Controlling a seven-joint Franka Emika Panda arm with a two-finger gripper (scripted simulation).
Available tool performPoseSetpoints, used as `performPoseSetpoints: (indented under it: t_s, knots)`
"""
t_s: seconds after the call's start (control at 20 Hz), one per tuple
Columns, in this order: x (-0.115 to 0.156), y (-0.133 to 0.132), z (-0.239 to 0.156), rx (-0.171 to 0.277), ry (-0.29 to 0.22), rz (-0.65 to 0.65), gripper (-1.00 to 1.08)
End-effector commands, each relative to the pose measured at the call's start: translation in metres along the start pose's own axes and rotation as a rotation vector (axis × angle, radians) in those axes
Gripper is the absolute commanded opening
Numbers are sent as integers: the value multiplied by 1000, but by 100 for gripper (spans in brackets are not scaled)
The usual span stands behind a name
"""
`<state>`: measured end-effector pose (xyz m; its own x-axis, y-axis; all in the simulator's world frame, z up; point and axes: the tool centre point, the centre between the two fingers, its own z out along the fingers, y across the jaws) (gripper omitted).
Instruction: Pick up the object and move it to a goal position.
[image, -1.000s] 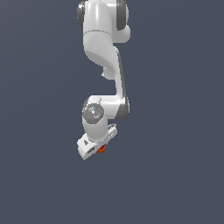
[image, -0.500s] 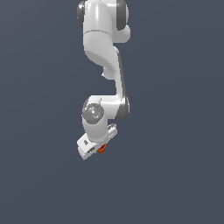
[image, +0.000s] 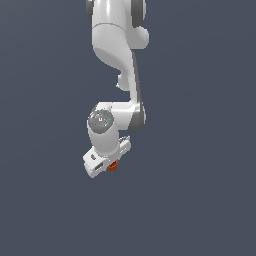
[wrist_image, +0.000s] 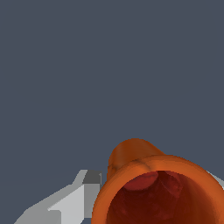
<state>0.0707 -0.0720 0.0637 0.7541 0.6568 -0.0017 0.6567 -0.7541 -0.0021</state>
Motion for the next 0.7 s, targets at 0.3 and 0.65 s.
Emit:
performPoseSetpoints:
  t_s: [0.3, 0.65]
  knots:
    - [-36, 11, -66, -2, 1, 0, -100]
    - [-77, 24, -141, -2, 2, 0, -100]
